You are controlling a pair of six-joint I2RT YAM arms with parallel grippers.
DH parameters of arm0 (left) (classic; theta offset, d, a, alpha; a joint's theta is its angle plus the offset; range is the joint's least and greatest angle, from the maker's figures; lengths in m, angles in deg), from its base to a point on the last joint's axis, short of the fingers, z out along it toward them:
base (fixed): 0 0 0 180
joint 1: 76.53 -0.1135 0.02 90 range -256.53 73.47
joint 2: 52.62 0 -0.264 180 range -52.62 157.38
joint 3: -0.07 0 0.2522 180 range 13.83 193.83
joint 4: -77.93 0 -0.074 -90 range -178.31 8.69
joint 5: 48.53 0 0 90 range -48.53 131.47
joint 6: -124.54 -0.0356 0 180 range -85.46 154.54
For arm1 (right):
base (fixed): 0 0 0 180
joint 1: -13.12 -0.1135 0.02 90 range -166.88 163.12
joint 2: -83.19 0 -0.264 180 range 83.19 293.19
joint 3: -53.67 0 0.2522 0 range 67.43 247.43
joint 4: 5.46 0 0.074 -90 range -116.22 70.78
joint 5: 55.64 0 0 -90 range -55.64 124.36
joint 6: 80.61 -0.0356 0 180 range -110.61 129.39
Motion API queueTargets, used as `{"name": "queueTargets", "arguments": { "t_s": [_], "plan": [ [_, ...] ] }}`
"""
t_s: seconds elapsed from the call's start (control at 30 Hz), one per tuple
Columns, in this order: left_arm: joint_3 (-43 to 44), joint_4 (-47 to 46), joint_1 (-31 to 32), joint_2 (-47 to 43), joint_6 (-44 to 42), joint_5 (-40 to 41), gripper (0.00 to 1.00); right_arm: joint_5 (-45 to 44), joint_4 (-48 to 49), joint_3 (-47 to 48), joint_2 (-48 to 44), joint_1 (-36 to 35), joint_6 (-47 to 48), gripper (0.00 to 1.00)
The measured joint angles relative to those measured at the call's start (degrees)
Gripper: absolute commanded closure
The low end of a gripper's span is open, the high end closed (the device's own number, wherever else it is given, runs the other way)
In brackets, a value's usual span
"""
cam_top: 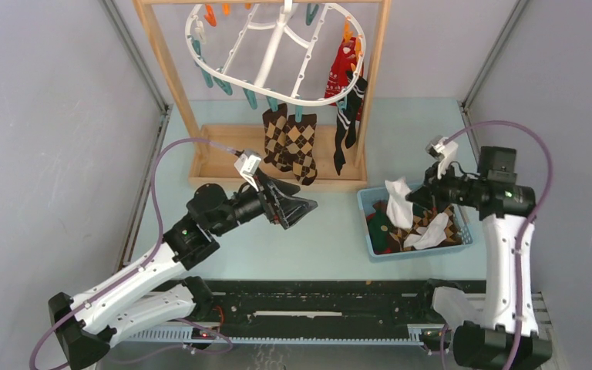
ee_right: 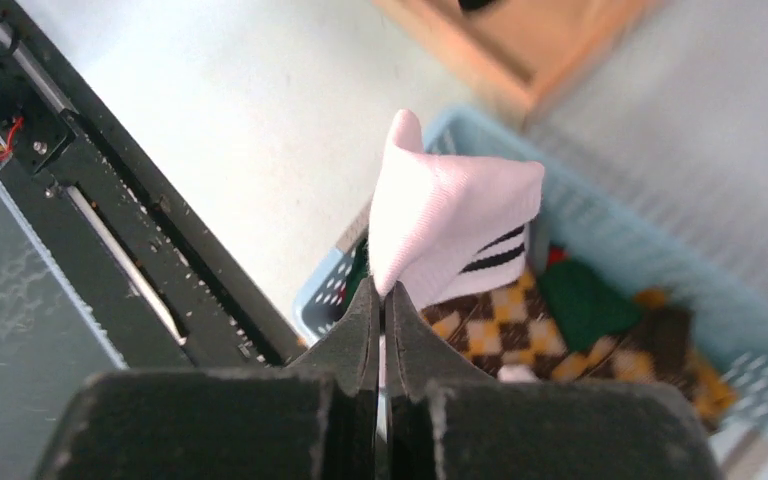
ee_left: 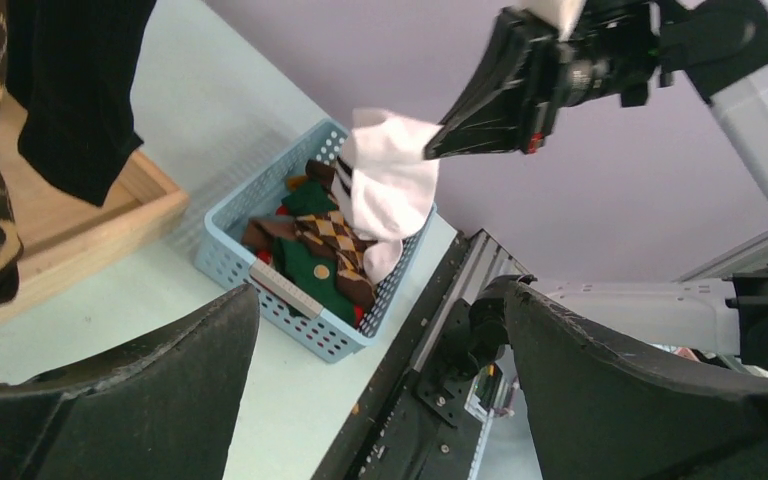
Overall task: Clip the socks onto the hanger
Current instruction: Pick up the sock from the bin.
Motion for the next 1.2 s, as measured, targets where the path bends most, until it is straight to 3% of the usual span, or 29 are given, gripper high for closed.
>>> {"name": "queueTargets", "arguments": {
  "t_s": [0.13,0.33,0.63,0.8,1.07,1.2],
  "plan": [
    [0.0,-3.2,0.1,0.1,-1.2,-0.3,0.02,6.8,-2.7,6.3,-5.5,-0.6,8.5,1.00],
    [0.3,-9.7,0.2,2.3,4.1,-1.9,0.06,15.2,-1.7,6.7,-15.6,-6.5,22.2,1.00],
    [1.1,-11.1,0.2,6.0,19.6,-5.9,0.09,17.5,5.6,2.5,-14.3,-20.6,33.2,1.00],
    [0.9,-10.9,1.3,5.8,24.0,-6.8,0.08,15.7,11.2,0.7,-13.0,-25.7,32.6,1.00],
    [-1.3,-9.5,2.2,3.5,27.1,-5.9,0.06,13.3,21.4,0.6,-10.6,-28.1,24.6,1.00],
    [-4.2,-12.1,2.2,3.5,35.6,-3.4,0.06,11.1,25.4,-0.1,-9.6,-28.8,22.3,1.00]
  ]
}}
